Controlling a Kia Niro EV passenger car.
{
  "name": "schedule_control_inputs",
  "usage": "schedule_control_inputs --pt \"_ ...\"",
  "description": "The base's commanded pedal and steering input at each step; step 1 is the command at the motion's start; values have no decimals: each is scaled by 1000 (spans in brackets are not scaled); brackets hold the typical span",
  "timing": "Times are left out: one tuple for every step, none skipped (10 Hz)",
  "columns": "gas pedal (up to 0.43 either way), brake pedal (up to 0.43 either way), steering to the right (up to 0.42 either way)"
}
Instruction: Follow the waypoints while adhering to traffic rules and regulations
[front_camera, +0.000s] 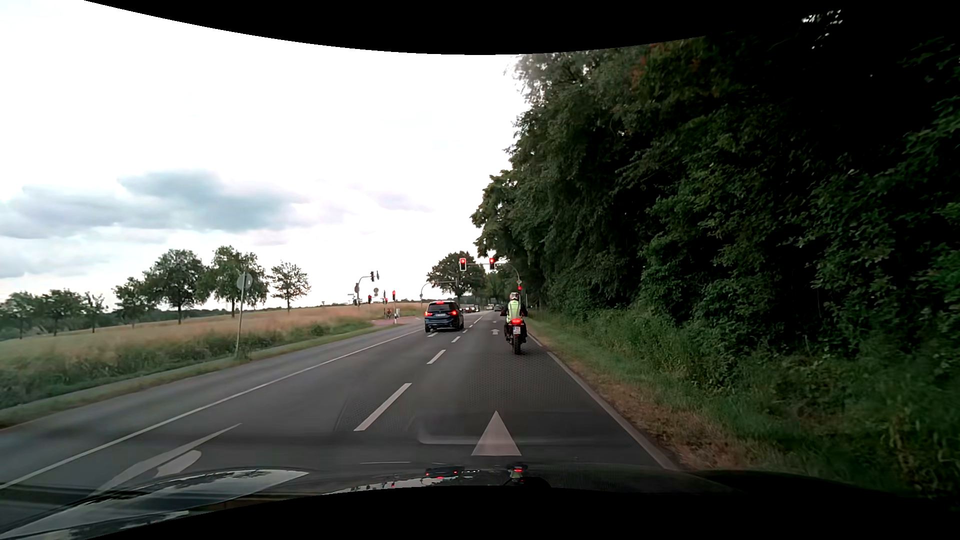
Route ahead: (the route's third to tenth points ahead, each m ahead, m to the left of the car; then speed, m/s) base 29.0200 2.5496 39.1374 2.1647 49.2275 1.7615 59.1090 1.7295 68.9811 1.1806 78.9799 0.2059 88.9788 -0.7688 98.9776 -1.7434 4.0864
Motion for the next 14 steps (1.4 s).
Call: schedule_control_inputs --pt "0 0 0" --pt "0 0 0" --pt "0 0 0" --pt "0 0 0" --pt "0 0 0" --pt "0 0 0" --pt "0 0 0" --pt "0 0 0" --pt "0 0 0" --pt "0 0 0" --pt "0 0 0" --pt "0 0 0" --pt "0 0 0" --pt "0 0 0"
